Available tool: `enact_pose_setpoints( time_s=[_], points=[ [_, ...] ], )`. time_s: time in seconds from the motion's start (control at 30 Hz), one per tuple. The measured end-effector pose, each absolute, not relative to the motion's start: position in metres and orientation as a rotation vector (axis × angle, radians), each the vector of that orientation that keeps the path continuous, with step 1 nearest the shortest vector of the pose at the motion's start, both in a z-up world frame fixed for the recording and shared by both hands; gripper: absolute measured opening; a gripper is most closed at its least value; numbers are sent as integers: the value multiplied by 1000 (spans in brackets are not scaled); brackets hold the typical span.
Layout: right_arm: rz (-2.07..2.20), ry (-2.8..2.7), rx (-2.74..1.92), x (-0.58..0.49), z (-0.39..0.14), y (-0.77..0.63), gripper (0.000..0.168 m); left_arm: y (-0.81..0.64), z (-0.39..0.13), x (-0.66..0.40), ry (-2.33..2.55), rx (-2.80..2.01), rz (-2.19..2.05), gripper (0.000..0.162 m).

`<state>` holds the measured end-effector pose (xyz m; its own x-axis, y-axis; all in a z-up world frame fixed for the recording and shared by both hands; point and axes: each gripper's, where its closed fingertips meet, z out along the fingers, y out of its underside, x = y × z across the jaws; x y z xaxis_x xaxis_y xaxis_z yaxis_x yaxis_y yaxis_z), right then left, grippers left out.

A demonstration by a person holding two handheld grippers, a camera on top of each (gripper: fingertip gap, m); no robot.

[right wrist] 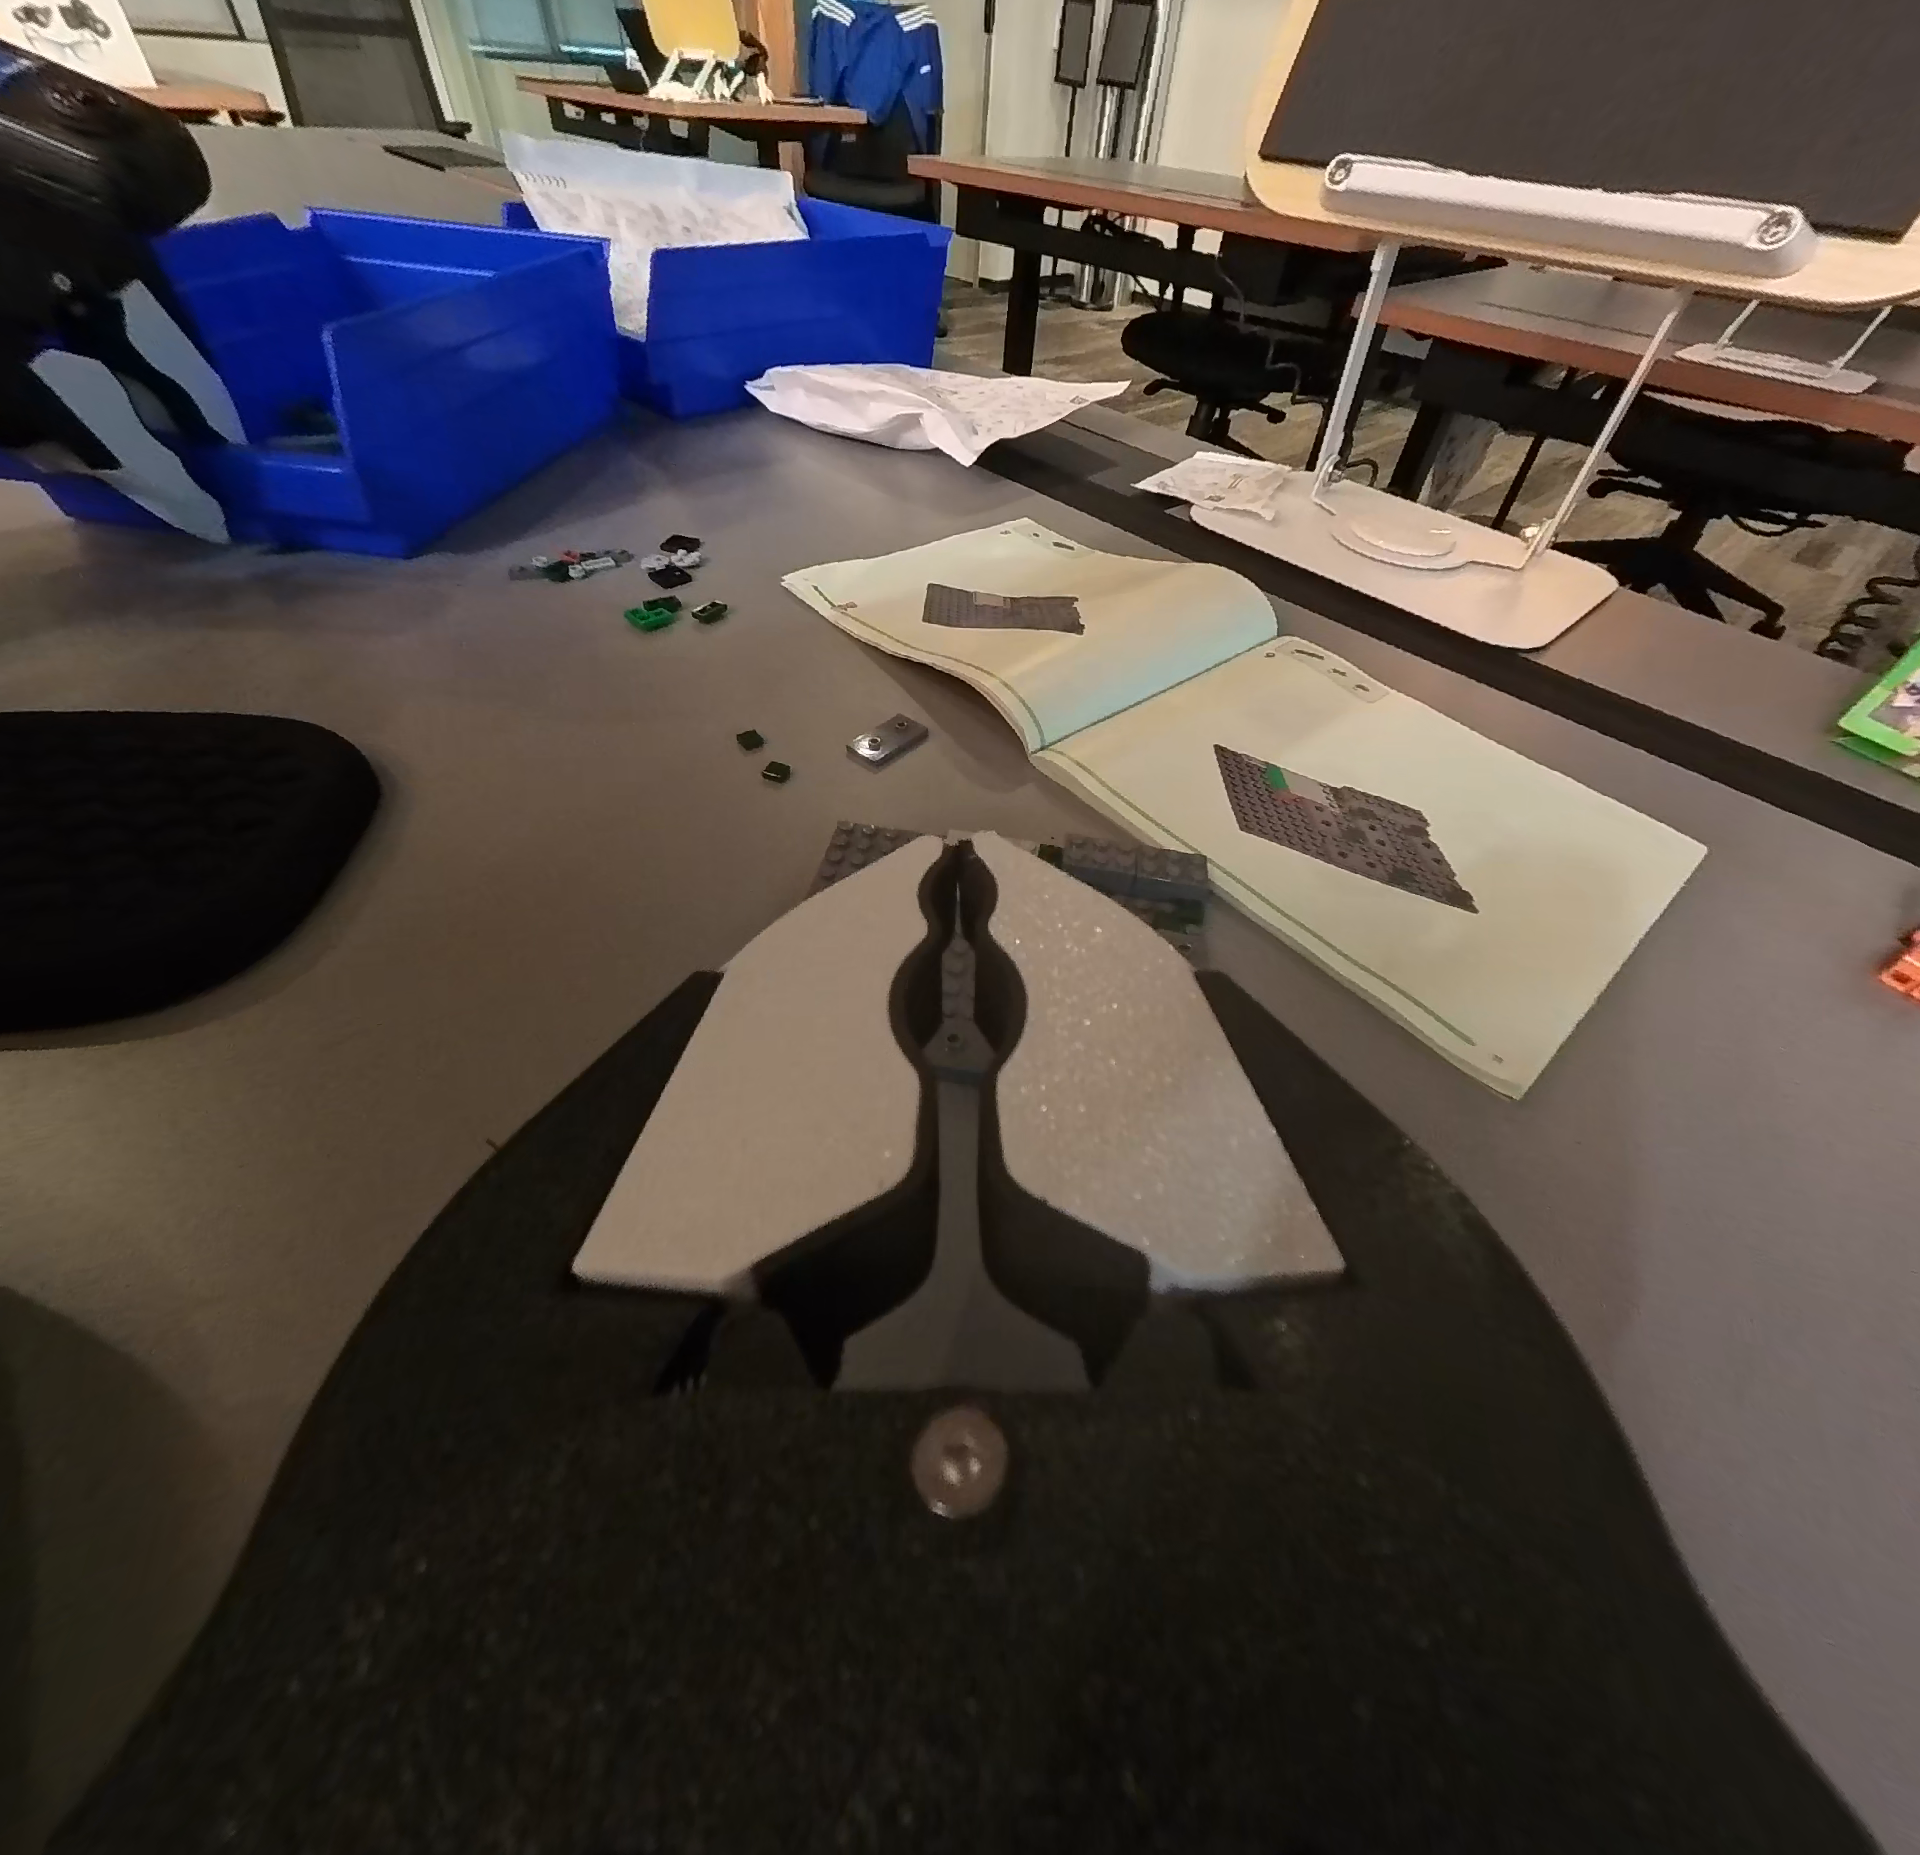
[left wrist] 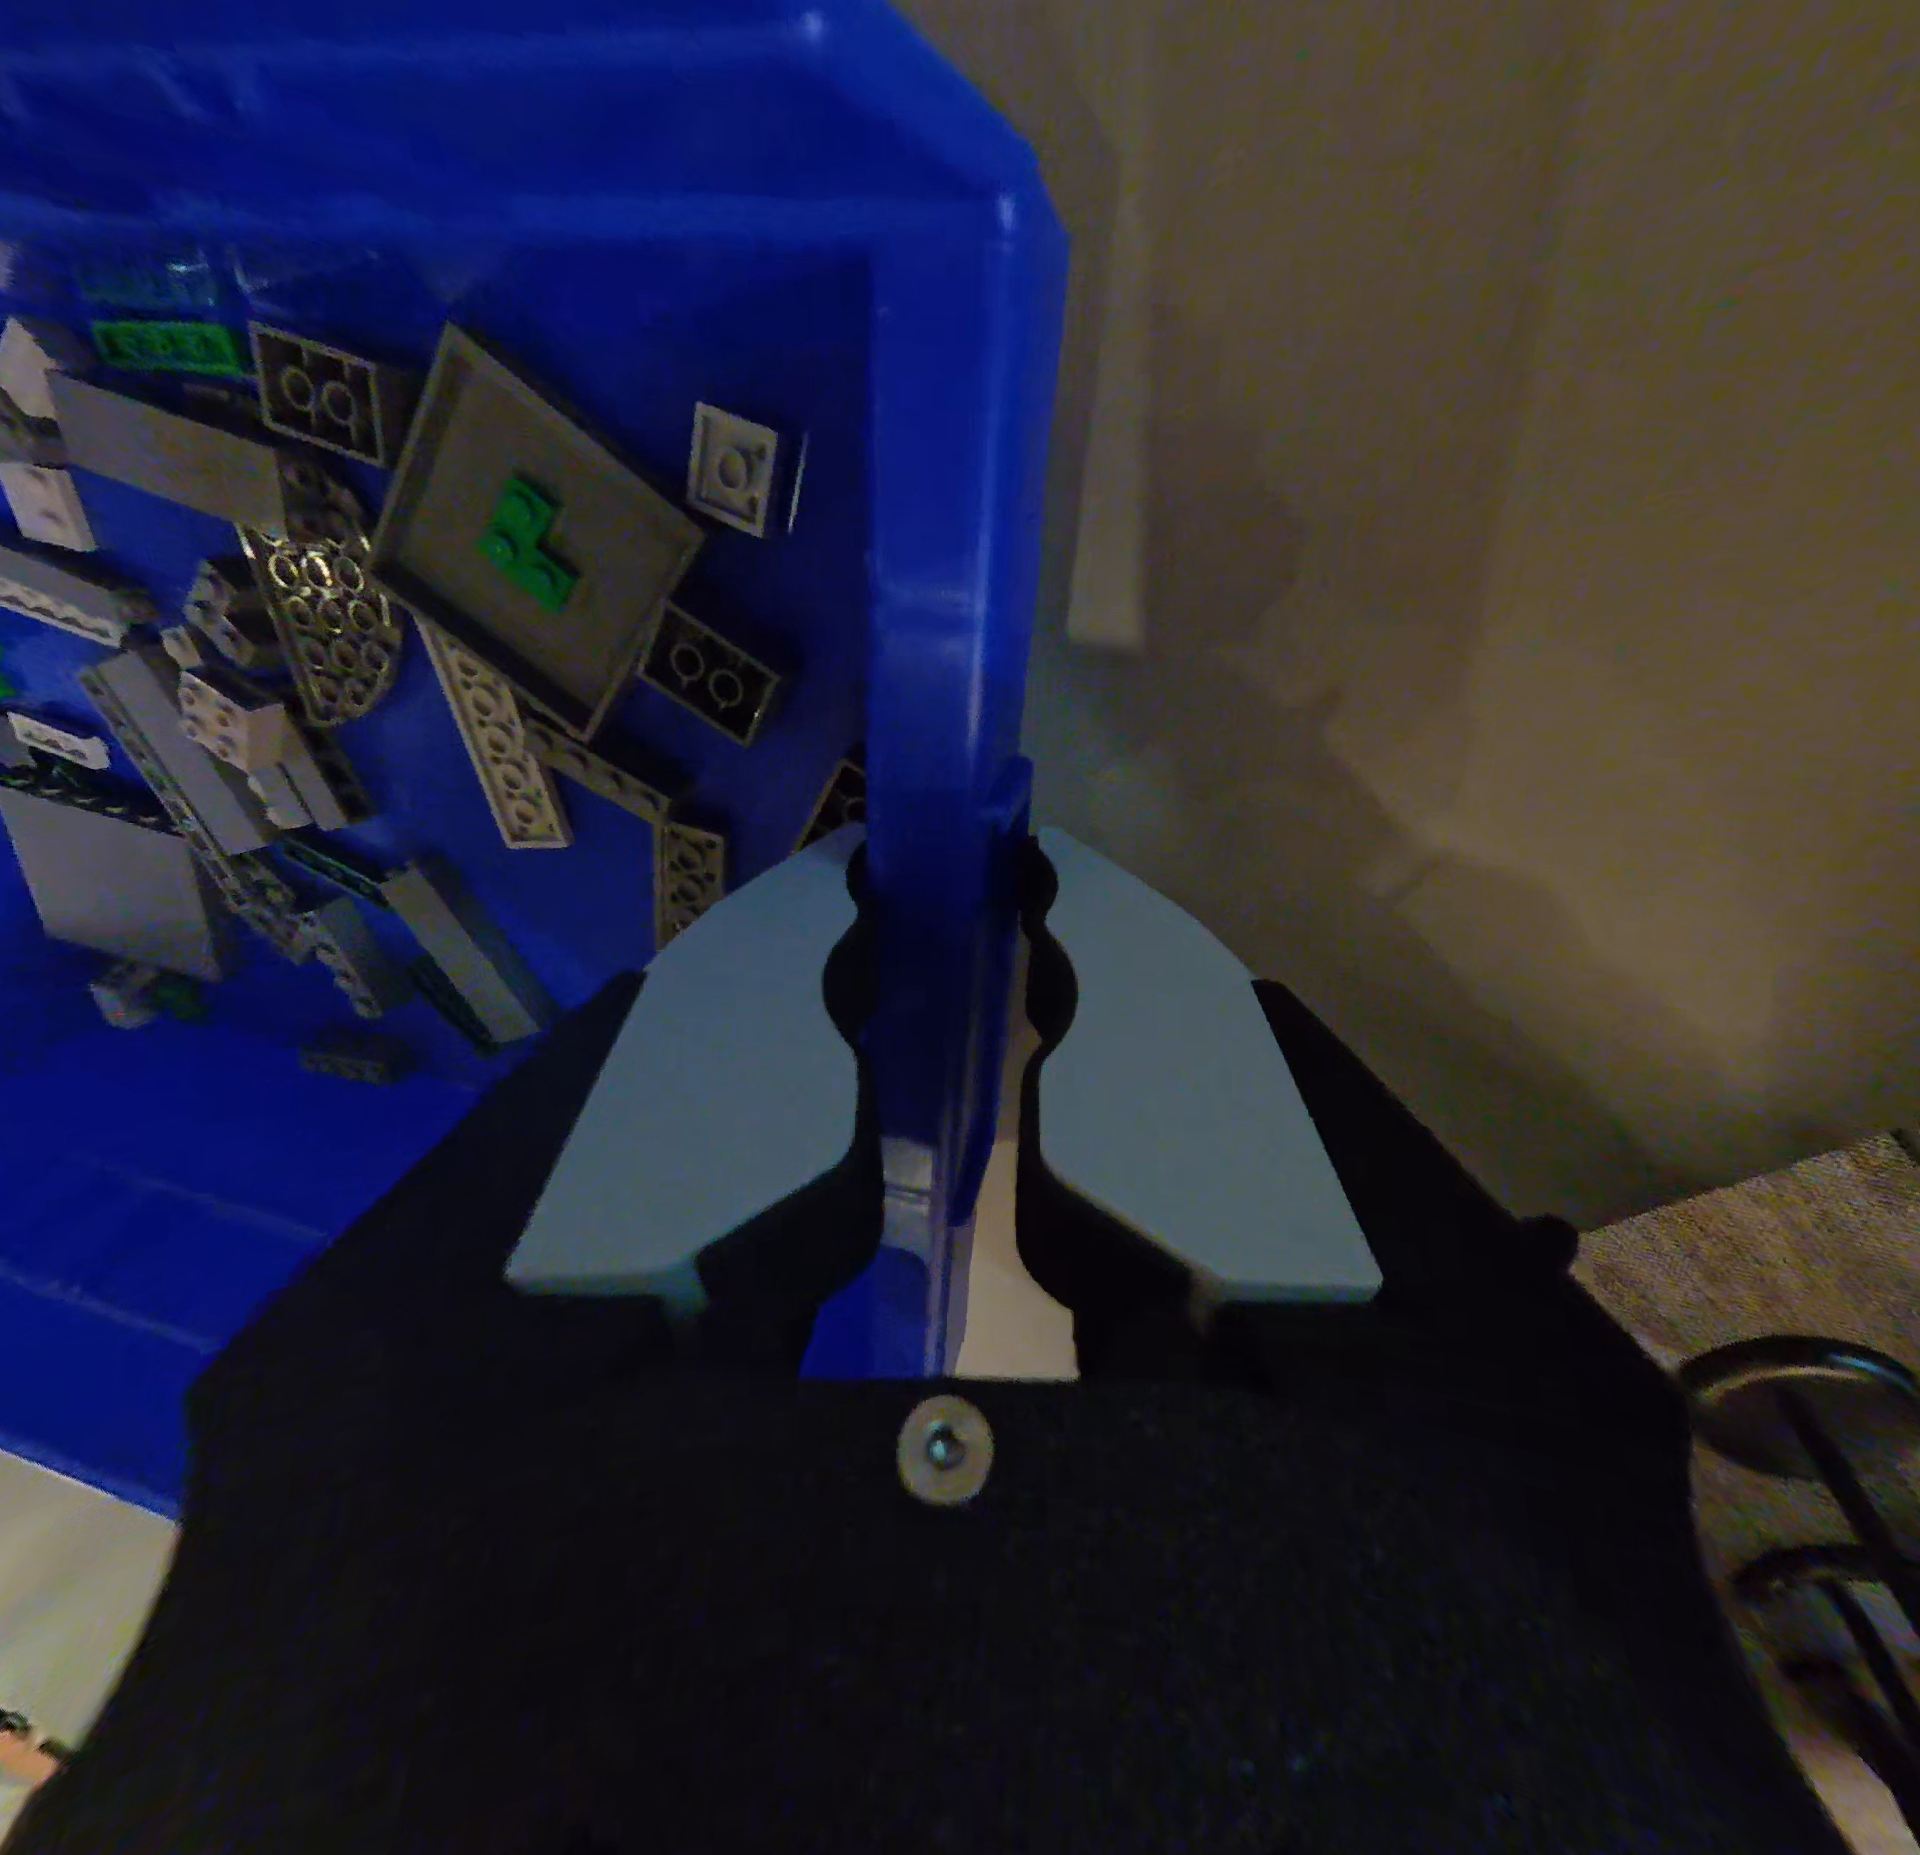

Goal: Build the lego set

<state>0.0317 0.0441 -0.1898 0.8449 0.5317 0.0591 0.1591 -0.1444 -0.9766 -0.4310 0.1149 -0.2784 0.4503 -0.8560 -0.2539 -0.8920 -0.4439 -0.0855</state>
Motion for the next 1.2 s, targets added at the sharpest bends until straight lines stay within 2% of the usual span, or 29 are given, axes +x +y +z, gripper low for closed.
enact_pose_setpoints(
  time_s=[0.23,0.33,0.5,0.97,1.2],
  points=[
    [353,-541,-1695,31,-187,42,0,112,-230,-402,1307,-2372,139,39],
    [353,-545,-1690,30,-186,42,0,108,-199,-368,1231,-2215,80,31],
    [343,-546,-1664,30,-180,39,0,102,-167,-297,1165,-1960,-52,1],
    [258,-568,-1723,50,-160,60,0,148,-151,-131,935,-1727,-527,0],
    [269,-563,-1734,49,-146,107,0,214,-145,-100,691,-1755,-699,0]
  ],
)
